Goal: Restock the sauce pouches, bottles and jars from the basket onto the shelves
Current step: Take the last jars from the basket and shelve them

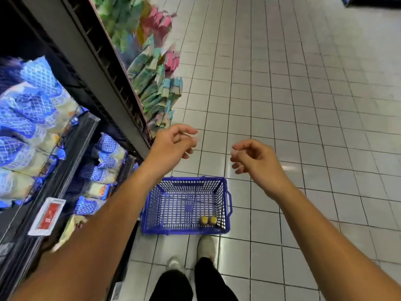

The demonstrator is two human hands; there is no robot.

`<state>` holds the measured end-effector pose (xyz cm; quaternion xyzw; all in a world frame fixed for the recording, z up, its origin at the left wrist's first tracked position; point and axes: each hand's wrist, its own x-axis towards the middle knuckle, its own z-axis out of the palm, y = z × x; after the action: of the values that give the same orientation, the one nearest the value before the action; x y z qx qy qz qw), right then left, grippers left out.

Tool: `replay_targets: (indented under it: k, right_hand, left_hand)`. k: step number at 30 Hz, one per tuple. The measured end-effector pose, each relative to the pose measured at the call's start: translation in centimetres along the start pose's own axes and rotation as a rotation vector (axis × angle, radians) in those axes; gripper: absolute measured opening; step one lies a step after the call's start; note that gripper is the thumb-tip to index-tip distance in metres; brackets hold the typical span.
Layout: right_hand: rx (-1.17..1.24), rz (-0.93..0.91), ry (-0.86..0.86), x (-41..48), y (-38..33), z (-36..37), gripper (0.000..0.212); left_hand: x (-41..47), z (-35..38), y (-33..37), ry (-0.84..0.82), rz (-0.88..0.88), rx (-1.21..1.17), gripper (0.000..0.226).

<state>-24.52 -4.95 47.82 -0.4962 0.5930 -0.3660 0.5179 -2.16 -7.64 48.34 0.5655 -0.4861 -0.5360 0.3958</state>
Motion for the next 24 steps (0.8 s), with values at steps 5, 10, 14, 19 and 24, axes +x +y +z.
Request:
replay_targets:
  k: [5,10,14,19,24]
  right_hand:
    - [-0.028,0.143,-0.033,3.1,5.0,1.6,0.014]
    - [-0.060,0.316,-0.055,5.9,11.9,3.5,0.009]
    - [-0.069,0.456,-0.050,7.7,19.3,4.9,0.011]
    - [-0.120,0.599,-0.050,9.8,29.8,6.5,0.013]
    - [-0.280,0.732,-0.182,11.4,41.8,9.0,0.007]
  left_hand:
    - [2.8,0.2,-5.3,0.003,-0.145,0.026,0.016]
    - [5.4,0.8,-13.3,-0.047,-0.331,0.095,0.015]
    - [7.3,2.3,-21.1,-0.045,-0.494,0.095,0.015]
    - [8.8,4.2,-32.2,-0.113,-0.621,0.158,0.015]
    - [9.2,5.4,-44.1,-0.243,-0.713,0.296,0.015]
